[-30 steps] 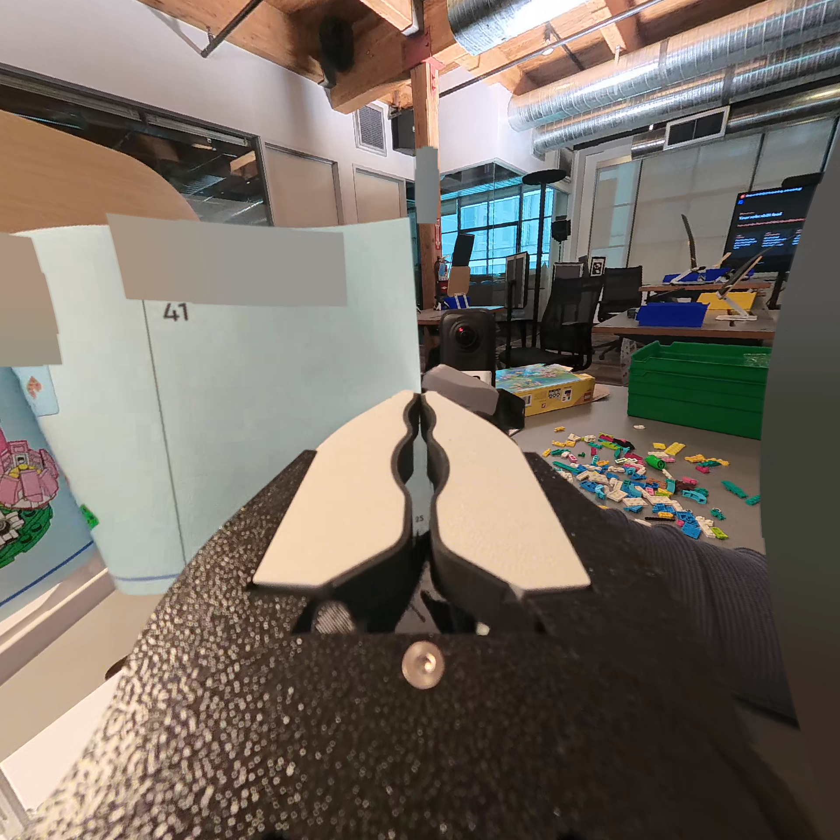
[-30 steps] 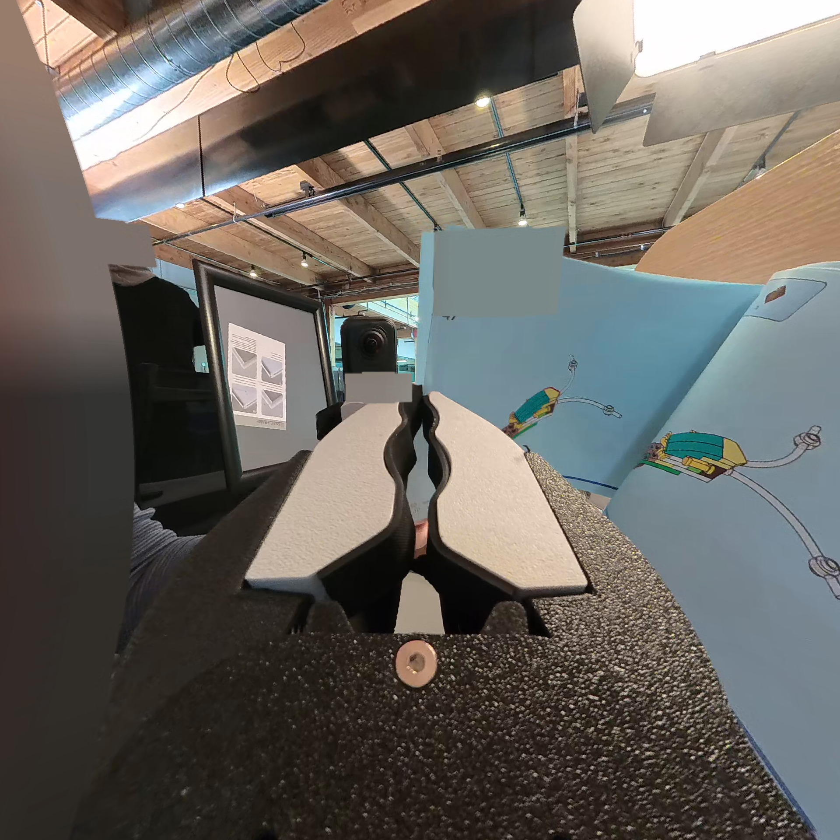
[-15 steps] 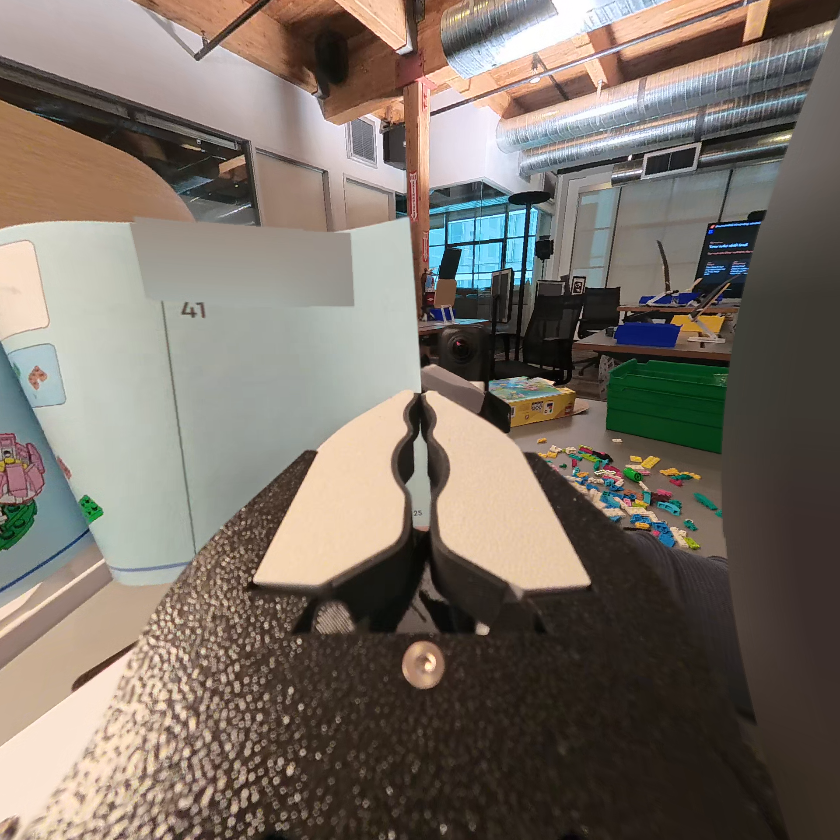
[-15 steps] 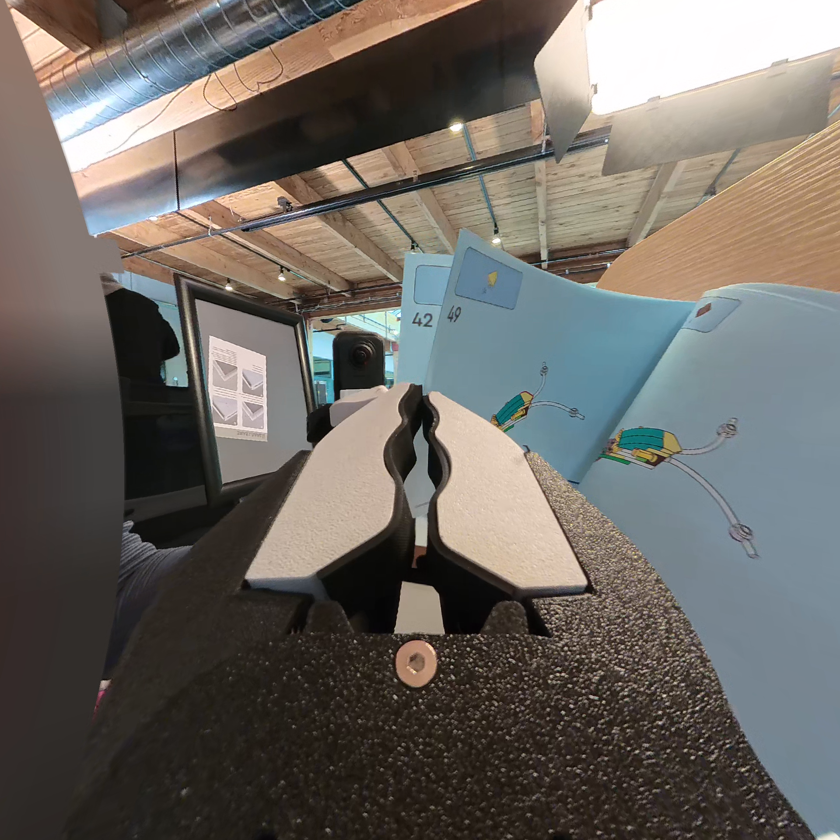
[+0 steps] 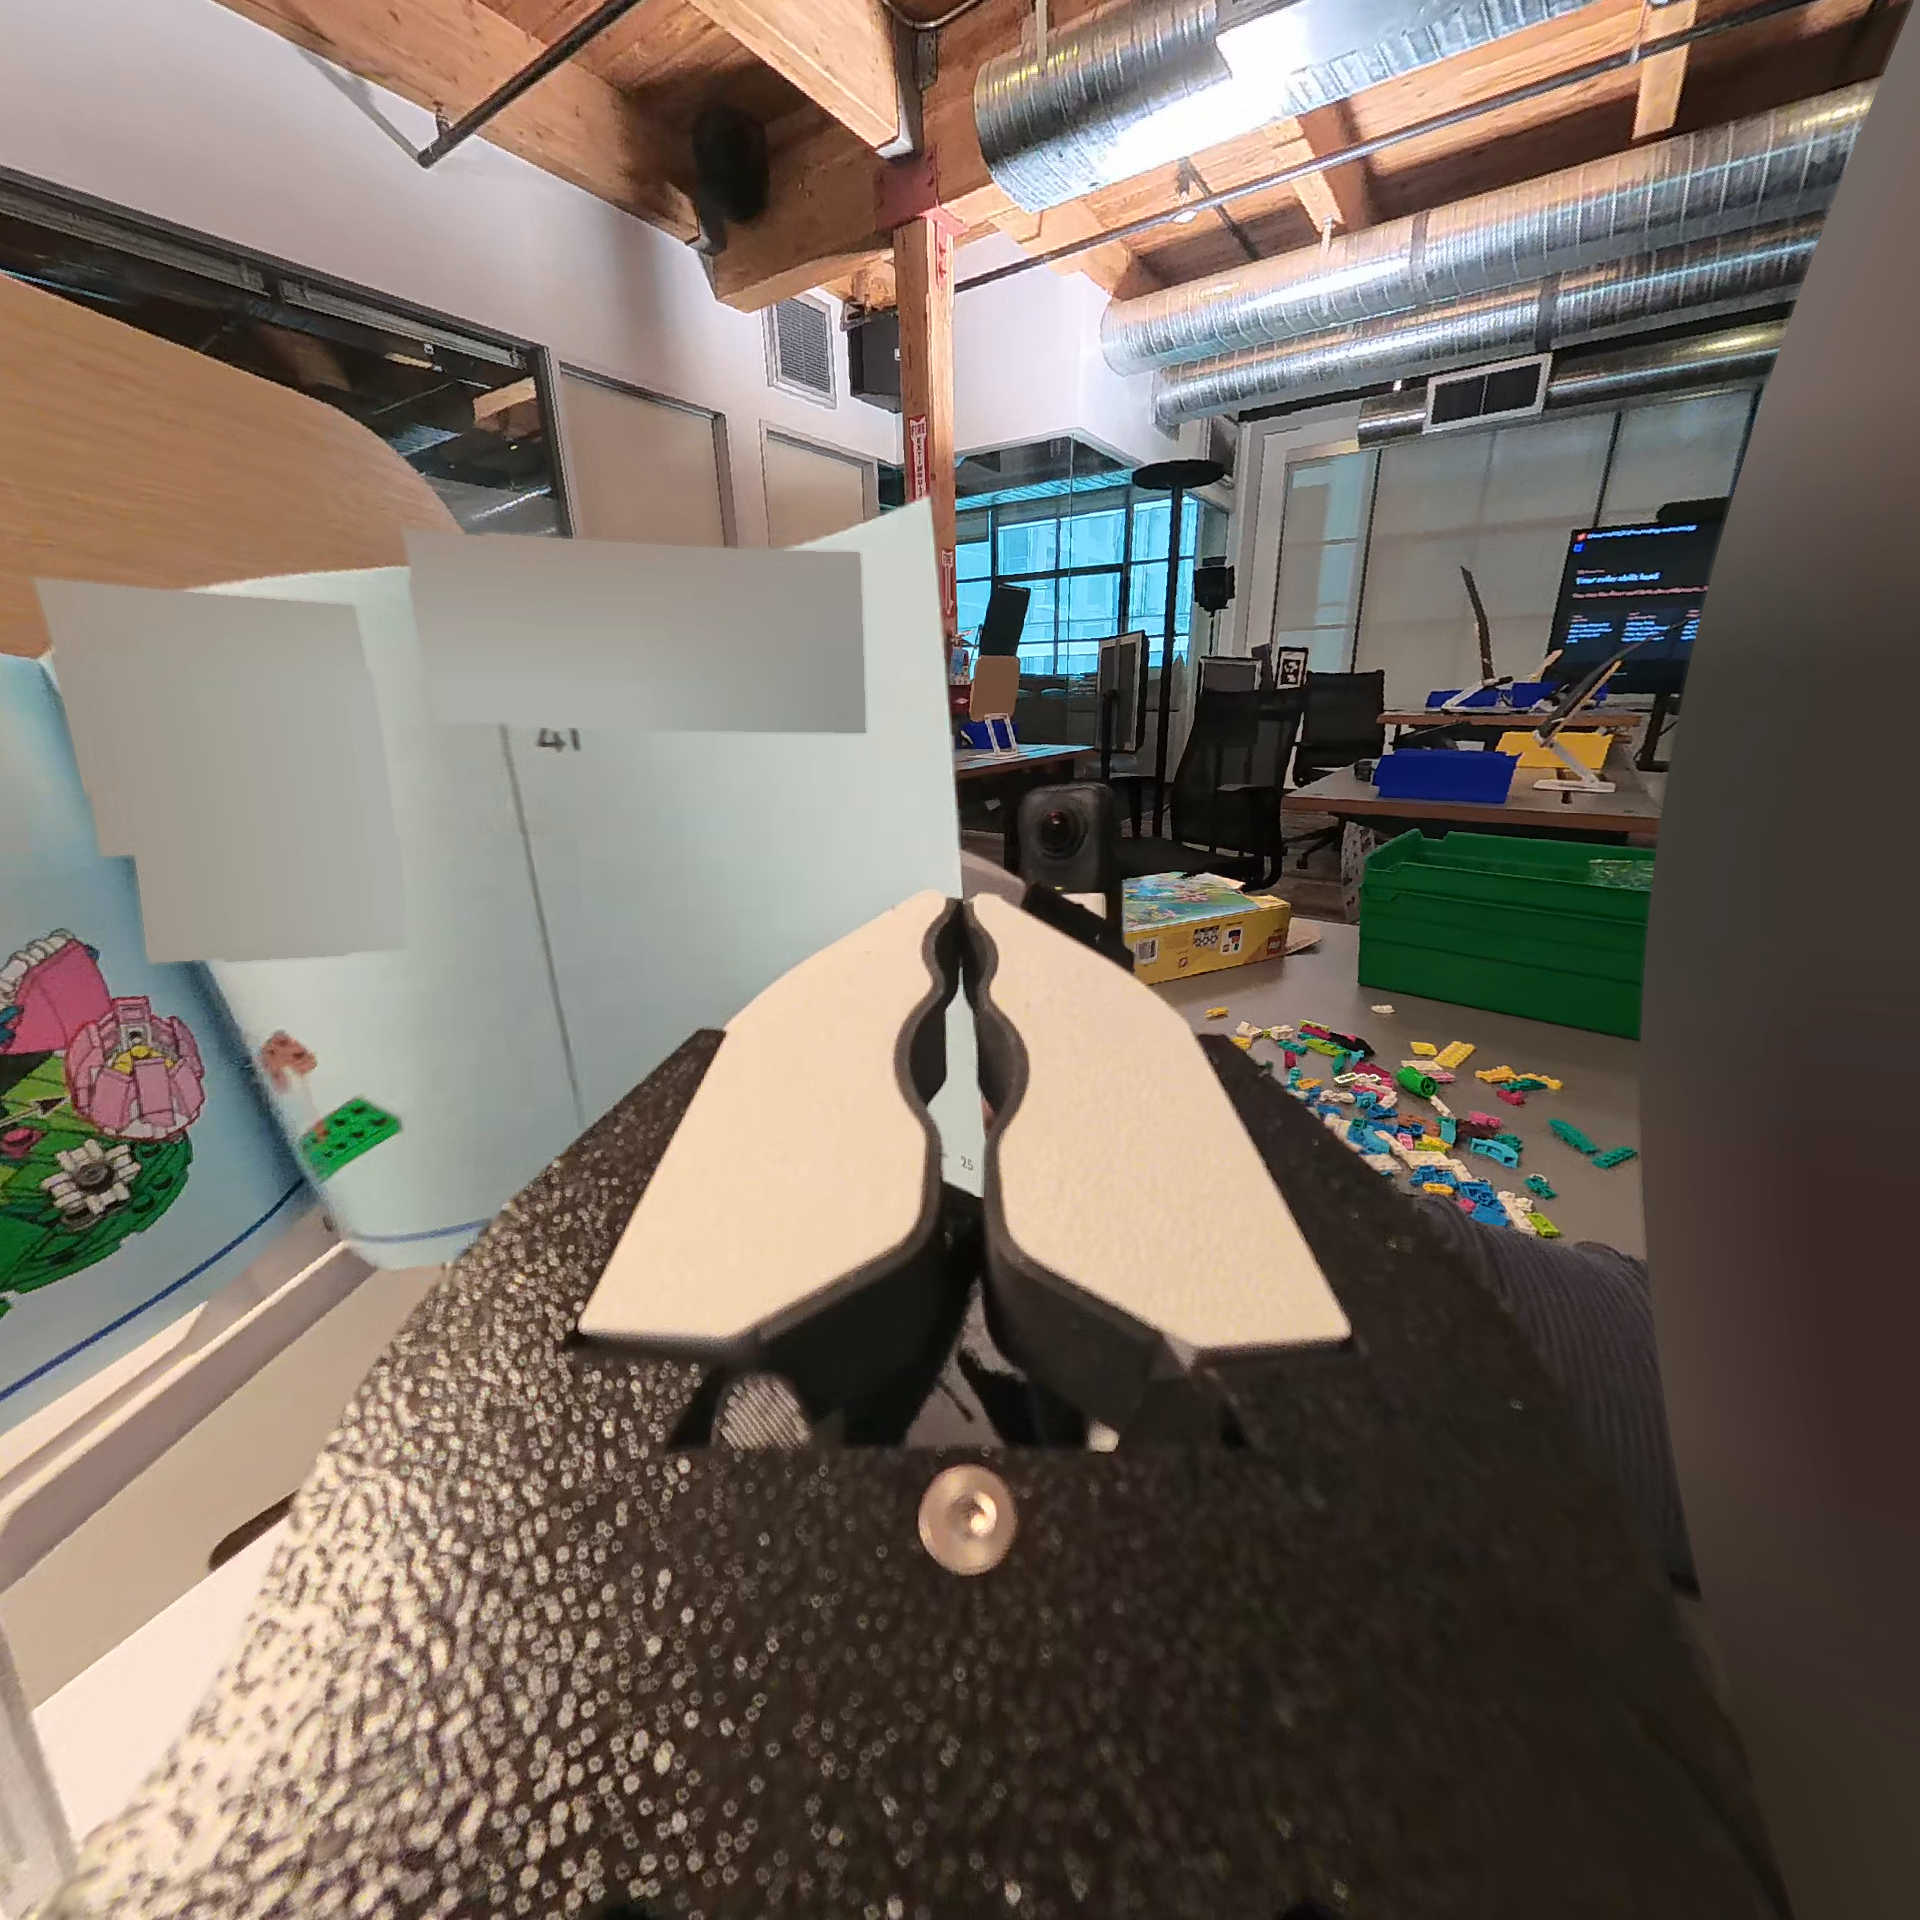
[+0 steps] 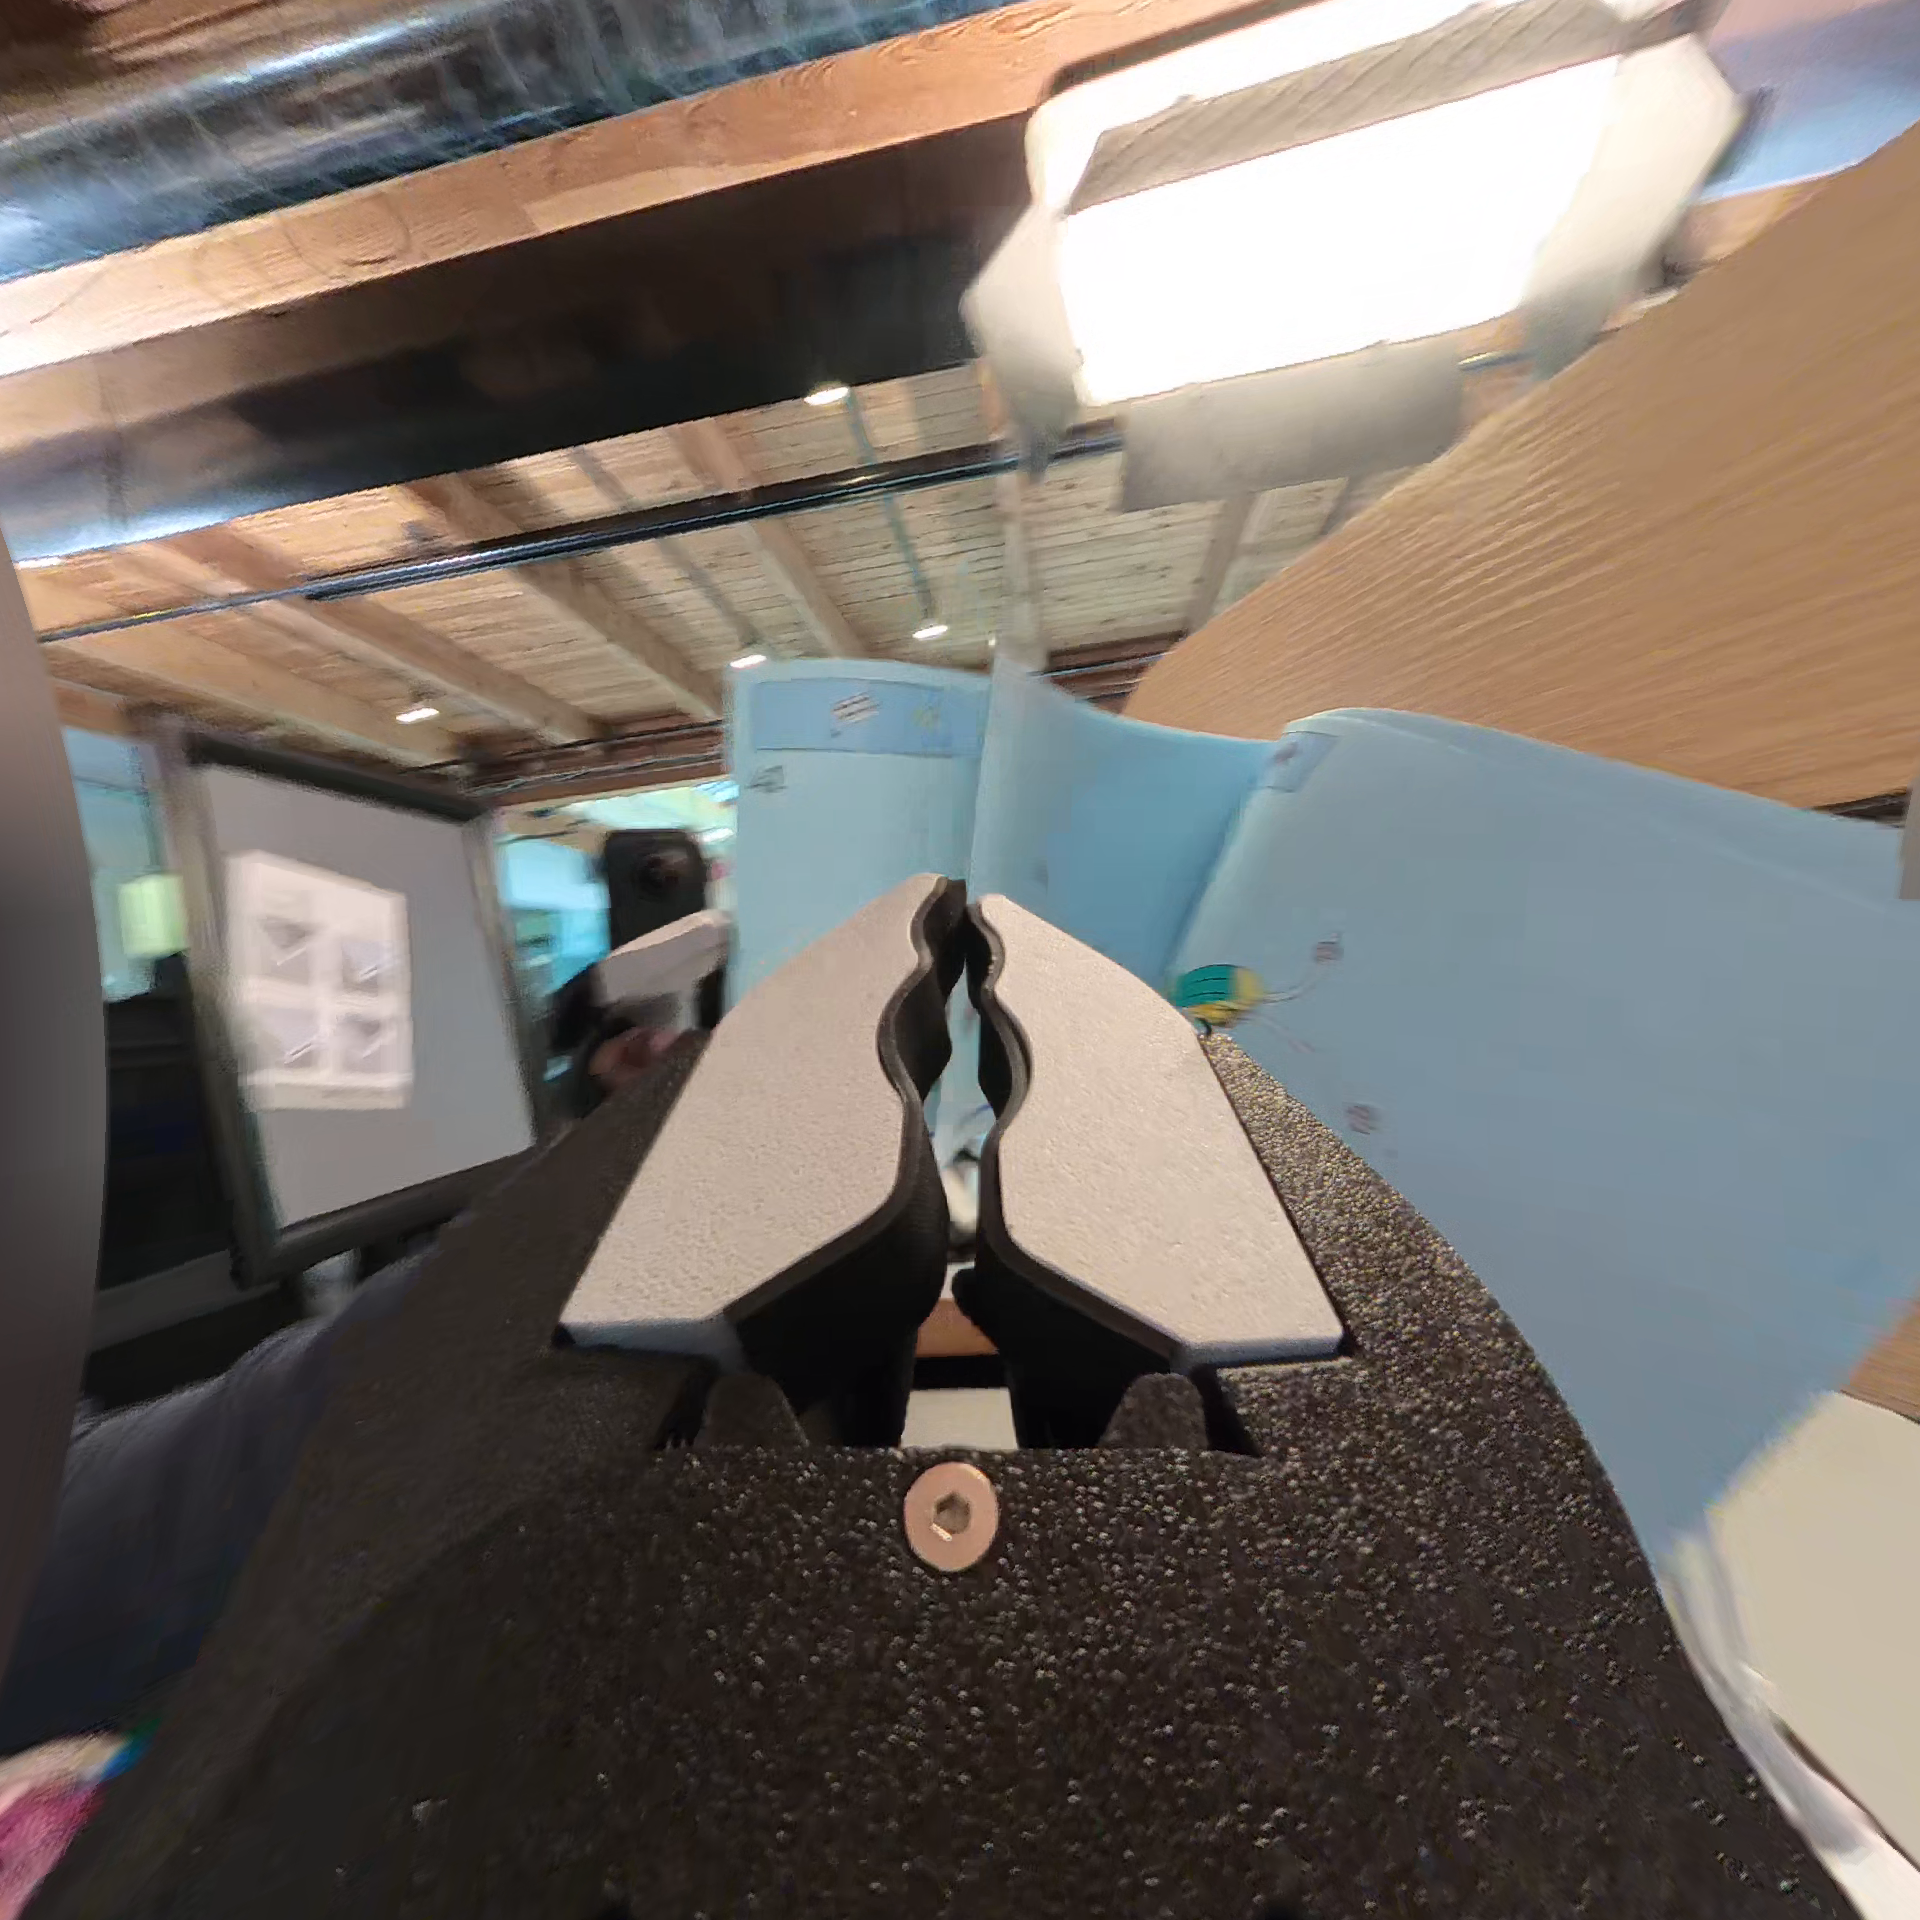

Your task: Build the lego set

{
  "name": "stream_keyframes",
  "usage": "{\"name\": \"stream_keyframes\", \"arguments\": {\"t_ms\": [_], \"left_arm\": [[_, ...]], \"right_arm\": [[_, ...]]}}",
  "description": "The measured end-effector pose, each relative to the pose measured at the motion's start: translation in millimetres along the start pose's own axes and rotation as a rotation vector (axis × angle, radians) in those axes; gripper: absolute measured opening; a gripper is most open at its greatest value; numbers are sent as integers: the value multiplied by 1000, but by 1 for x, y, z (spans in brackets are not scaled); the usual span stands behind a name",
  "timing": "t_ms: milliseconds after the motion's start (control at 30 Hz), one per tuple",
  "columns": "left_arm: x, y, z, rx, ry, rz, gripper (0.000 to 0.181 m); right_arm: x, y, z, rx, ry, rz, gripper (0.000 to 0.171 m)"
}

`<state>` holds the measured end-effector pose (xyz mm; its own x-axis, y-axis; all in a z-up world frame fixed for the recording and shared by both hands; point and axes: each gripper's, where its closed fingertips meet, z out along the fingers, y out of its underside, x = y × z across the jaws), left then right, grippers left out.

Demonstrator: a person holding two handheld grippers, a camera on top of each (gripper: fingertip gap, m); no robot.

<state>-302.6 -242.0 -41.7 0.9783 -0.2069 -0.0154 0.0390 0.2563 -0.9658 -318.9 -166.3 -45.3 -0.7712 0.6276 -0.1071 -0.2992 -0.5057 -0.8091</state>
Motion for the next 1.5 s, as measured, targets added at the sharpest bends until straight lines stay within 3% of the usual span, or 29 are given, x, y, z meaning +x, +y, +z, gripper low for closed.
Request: {"name": "stream_keyframes", "arguments": {"t_ms": [67,133,167,200,267,300,433,533,633,733,833,933,1167,1200,1267,1333,1400,1500], "left_arm": [[-3,-4,-6,9,-9,2,0],[-5,-7,-13,19,-13,0,0],[-7,-9,-16,20,-16,-2,0],[-8,-9,-19,21,-21,-2,0],[-12,-11,-23,26,-33,-5,0],[-13,-11,-25,29,-40,-6,0],[-18,-15,-33,33,-68,-1,0],[-24,-19,-42,41,-106,-2,0],[-27,-23,-46,47,-131,-9,0],[-27,-23,-43,52,-144,-27,0],[-26,-22,-40,53,-134,-42,0],[-26,-20,-37,45,-126,-54,0],[-8,-22,-34,10,-8,-71,3],[-11,-24,-37,14,-27,-67,27],[-20,-29,-47,42,-62,-62,32],[-43,-39,-63,121,-168,-76,29],[-86,-47,-86,198,-410,-94,16],[-136,-35,-111,91,-724,-43,12]], "right_arm": [[45,-14,-16,61,336,-71,5],[87,-36,-68,109,871,-260,6],[82,-52,-86,154,1009,-417,6],[65,-68,-89,203,1039,-581,10],[36,-81,-69,212,979,-794,15],[25,-73,-45,149,856,-834,15],[-15,5,34,-178,259,-647,31],[-20,45,42,-314,142,-610,37],[-9,68,43,-389,179,-670,54],[1,72,45,-362,324,-927,76],[-8,73,47,-278,416,-1200,77],[-6,89,51,-314,455,-1298,83],[10,92,58,-320,637,-1204,54],[13,93,57,-321,649,-1178,52],[18,93,56,-317,660,-1131,50],[19,94,55,-314,657,-1104,47],[21,94,54,-310,662,-1085,45],[23,93,53,-305,665,-1051,42]]}}
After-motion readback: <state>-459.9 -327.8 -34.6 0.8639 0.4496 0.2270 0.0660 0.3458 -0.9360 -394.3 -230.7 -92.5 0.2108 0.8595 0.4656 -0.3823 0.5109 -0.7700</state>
